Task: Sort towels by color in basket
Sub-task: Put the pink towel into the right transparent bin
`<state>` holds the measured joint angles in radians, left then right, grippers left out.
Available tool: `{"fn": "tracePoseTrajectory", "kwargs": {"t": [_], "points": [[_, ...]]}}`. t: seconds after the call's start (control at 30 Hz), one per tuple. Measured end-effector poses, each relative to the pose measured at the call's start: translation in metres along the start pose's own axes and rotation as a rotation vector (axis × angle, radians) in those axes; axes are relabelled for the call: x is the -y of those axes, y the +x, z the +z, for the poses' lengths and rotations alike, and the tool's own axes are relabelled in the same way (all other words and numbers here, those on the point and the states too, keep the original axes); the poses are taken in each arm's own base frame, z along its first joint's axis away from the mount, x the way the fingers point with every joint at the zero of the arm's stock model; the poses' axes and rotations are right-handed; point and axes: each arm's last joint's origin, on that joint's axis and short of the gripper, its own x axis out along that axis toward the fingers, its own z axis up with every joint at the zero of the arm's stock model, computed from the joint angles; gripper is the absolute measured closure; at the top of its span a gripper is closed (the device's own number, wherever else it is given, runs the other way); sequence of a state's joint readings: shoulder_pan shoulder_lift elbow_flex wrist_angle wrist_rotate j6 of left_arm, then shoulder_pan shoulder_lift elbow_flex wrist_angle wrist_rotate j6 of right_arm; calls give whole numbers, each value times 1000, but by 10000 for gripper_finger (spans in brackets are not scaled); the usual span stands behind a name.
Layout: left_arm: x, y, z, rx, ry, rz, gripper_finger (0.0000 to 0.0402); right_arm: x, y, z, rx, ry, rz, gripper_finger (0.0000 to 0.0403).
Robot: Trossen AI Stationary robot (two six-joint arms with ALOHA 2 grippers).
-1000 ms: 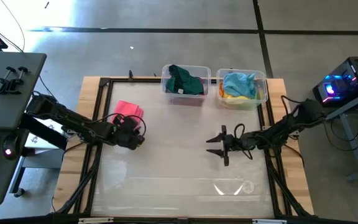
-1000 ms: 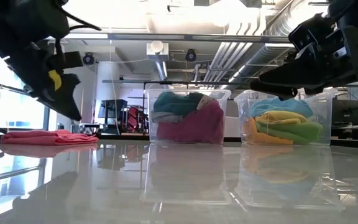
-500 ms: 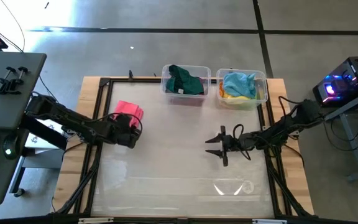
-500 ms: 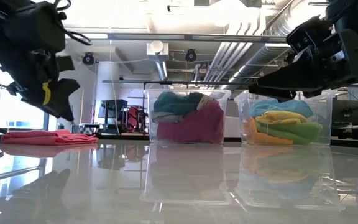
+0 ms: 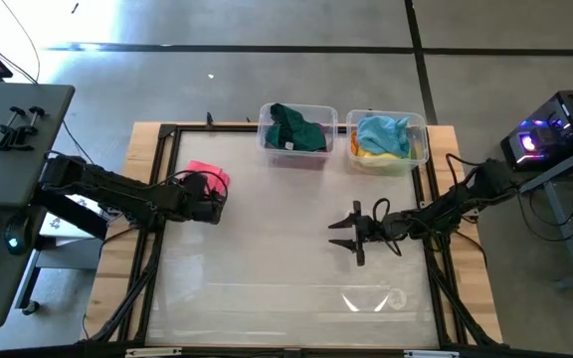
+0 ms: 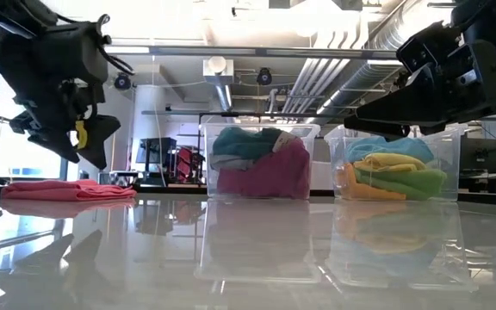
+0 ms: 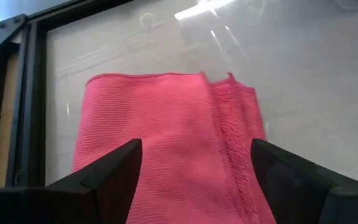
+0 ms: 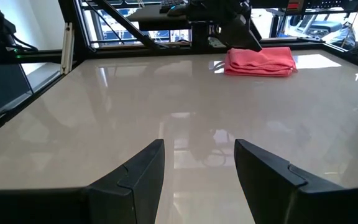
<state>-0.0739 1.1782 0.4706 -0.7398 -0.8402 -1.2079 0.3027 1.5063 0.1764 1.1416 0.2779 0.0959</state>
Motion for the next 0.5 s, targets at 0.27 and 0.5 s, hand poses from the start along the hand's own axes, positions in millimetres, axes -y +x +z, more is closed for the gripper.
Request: {"fn": "tracePoseTrajectory", "kwargs": {"t": [0.27,0.5], "points": [[-4,9,6,-12,-48,59,112,0,0,0,0,0,0,213],[-5,19,6,-26,-52,128,112,0,0,0,-1,0,0,213]]}}
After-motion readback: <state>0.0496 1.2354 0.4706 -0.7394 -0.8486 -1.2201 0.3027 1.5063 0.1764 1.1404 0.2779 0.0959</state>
